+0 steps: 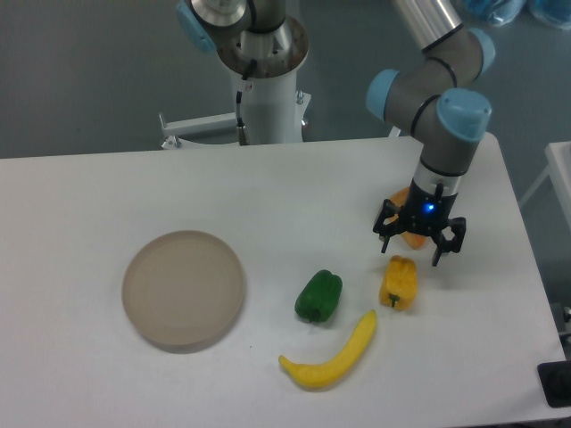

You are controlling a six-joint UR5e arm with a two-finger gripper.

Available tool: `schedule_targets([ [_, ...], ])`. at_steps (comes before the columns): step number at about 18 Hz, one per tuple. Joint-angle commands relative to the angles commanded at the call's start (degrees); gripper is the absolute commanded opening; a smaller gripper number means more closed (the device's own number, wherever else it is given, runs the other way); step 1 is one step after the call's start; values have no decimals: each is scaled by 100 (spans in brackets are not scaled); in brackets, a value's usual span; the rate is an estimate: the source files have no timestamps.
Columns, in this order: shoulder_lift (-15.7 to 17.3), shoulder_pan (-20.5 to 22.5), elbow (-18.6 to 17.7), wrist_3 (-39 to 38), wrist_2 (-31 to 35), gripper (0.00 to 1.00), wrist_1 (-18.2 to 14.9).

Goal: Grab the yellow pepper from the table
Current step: 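Lower the open gripper down around the yellow bell pepper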

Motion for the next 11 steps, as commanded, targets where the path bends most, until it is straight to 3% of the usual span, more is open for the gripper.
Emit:
schedule_targets([
  [11,-167,-185,88,168,70,100,9],
])
